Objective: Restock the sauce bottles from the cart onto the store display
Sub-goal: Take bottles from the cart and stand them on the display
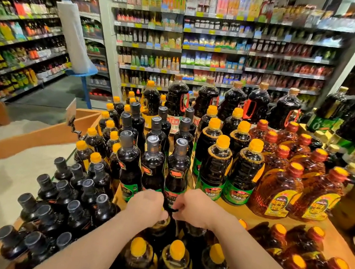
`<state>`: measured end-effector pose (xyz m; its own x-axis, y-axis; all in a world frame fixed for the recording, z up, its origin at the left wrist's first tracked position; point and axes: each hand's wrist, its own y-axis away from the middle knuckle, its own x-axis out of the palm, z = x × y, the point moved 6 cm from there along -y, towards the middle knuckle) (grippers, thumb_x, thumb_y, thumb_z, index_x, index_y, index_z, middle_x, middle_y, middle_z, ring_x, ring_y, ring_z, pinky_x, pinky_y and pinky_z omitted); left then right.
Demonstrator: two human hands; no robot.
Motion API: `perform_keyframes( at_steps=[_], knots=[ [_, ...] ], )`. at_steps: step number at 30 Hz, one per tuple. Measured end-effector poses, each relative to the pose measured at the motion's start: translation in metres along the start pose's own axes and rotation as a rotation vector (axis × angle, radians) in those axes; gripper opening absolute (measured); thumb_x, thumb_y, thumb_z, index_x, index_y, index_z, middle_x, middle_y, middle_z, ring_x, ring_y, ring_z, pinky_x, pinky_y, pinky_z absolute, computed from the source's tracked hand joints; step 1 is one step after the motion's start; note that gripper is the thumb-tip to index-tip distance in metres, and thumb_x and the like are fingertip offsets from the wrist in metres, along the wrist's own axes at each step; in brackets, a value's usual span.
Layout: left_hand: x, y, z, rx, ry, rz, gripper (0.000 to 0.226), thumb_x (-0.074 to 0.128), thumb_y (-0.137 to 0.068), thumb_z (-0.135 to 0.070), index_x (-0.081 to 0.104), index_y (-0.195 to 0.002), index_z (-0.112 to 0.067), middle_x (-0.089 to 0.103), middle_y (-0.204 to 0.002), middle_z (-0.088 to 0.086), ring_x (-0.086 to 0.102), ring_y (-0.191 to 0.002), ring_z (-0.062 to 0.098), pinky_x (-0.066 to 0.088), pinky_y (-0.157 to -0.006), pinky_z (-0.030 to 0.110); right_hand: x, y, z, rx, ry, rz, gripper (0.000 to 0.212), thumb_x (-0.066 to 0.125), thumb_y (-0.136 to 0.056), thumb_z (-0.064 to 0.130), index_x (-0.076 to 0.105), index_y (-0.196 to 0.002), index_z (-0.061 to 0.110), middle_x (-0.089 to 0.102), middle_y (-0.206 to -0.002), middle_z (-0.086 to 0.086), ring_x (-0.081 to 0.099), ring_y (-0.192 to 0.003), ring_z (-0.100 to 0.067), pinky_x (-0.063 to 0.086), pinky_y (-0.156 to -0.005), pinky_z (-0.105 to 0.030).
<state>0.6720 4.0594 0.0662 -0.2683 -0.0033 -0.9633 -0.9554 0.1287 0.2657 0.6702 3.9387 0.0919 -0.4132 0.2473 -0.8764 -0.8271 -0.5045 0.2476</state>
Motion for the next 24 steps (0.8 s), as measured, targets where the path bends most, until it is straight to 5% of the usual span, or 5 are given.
perform_keyframes(
  at_steps=[4,11,16,24],
  knots=[
    [-0.041,0.014,0.007,0.032,0.004,-0.120,0.034,0.059,-0.086,-0.045,0.056,-0.094,-0.013,0.051,-0.073,-0.003,0.055,-0.074,0.018,0.045,-0.065,0.029,-0.002,0.001,0.009,0.005,-0.097,0.044,0.050,0.069,-0.085,0.042,0.058,-0.129,0.021,0.064,-0.118,0.003,0.060,-0.104,-0.015,0.050,-0.090,-0.029],
    [-0.117,0.048,0.000,0.259,-0.134,-0.174,0.038,0.061,-0.084,-0.039,0.063,-0.112,-0.015,0.059,-0.078,-0.002,0.060,-0.083,0.018,0.051,-0.067,0.030,-0.021,0.001,0.025,-0.060,-0.195,0.105,0.096,0.079,-0.070,0.054,0.025,-0.148,0.036,0.050,-0.134,0.003,0.056,-0.114,-0.017,0.048,-0.098,-0.036],
    [-0.157,0.061,-0.004,0.530,-0.203,-0.096,0.036,0.064,-0.086,-0.031,0.059,-0.119,-0.017,0.044,-0.066,-0.009,0.042,-0.057,0.003,0.033,-0.050,0.014,-0.048,-0.001,0.042,-0.165,-0.311,0.068,0.089,0.084,-0.064,0.051,0.039,-0.140,0.041,0.051,-0.138,0.017,0.047,-0.129,-0.010,0.040,-0.108,-0.039],
    [-0.179,0.067,-0.007,0.809,-0.238,-0.025,0.030,0.064,-0.088,-0.024,0.063,-0.118,-0.024,0.061,-0.089,-0.009,0.050,-0.069,0.003,0.040,-0.070,0.015,-0.060,-0.003,0.069,-0.274,-0.287,-0.059,0.067,0.088,-0.063,0.038,0.054,-0.120,0.031,0.063,-0.114,0.015,0.056,-0.106,-0.003,0.046,-0.092,-0.022]
  ],
)
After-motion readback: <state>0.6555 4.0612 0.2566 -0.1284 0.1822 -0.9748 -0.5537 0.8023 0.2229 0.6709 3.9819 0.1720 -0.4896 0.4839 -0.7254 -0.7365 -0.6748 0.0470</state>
